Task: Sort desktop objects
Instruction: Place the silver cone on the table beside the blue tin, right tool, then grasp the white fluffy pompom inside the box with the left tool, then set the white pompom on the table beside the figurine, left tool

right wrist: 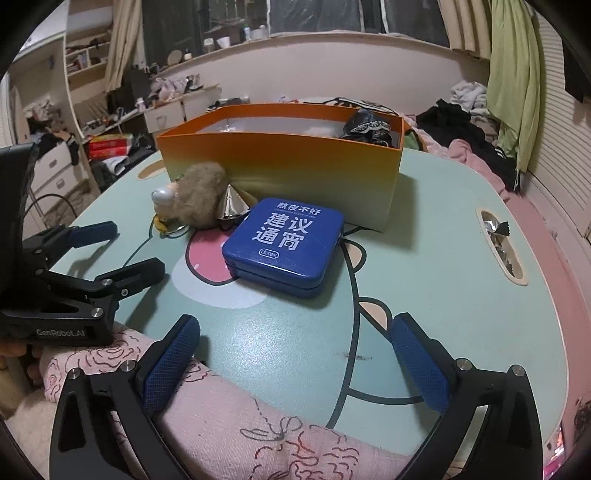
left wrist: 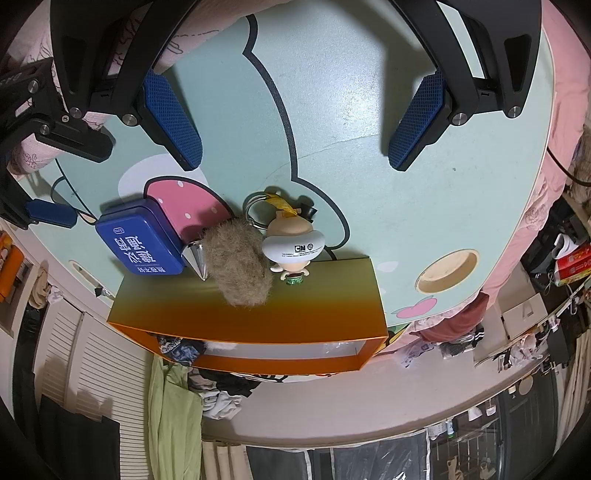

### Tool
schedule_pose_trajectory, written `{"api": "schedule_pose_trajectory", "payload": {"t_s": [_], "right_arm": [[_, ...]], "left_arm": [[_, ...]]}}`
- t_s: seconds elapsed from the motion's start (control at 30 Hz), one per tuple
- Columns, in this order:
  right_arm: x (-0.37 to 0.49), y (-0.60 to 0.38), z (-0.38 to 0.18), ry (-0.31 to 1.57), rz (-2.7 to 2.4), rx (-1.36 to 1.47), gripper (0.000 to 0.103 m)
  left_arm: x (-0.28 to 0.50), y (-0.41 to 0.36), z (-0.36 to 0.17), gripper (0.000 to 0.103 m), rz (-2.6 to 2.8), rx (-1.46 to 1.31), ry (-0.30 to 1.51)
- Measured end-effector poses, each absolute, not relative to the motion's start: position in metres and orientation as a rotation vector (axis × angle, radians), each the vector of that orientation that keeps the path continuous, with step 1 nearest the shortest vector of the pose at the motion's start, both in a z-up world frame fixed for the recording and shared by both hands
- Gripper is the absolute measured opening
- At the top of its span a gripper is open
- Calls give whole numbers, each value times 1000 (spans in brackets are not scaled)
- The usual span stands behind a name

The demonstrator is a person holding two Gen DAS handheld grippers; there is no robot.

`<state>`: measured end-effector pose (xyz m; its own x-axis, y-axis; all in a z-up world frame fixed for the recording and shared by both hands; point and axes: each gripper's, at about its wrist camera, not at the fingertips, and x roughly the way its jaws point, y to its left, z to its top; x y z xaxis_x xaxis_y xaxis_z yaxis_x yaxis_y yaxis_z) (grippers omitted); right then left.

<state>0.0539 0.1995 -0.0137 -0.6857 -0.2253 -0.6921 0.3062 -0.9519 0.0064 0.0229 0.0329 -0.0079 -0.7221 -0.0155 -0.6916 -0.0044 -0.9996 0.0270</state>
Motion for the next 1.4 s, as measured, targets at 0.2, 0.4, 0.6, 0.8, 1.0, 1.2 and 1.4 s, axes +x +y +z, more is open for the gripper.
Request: {"api": "schedule_pose_trajectory", "payload": {"t_s": [0.2, 0.4, 0.6, 0.8, 1.0, 1.2, 1.4], "right_arm": [[70, 201, -4, 156, -2643, 1057, 103], [77, 197, 1, 157, -2644, 1054, 103], [74, 195, 6, 155, -2646, 1050, 103], [71, 193, 8, 153, -2647, 1048, 103], [67, 194, 8, 150, -2646, 1045, 103], [69, 193, 8, 151, -2646, 1045, 103], [69, 192, 7, 153, -2647, 1045, 103]], "left_arm": [[16, 29, 25, 73, -2964, 1153, 10], [-73, 41, 96, 47, -3081, 1343, 213], [-181, 92, 75, 48, -2848, 1584, -72], [-217, 99, 39, 31, -2745, 1774, -3], [-191, 69, 64, 24, -2892, 1657, 169], [-73, 11, 126, 24, -3145, 1234, 183], [-19, -45, 72, 24, -2916, 1189, 154]]}}
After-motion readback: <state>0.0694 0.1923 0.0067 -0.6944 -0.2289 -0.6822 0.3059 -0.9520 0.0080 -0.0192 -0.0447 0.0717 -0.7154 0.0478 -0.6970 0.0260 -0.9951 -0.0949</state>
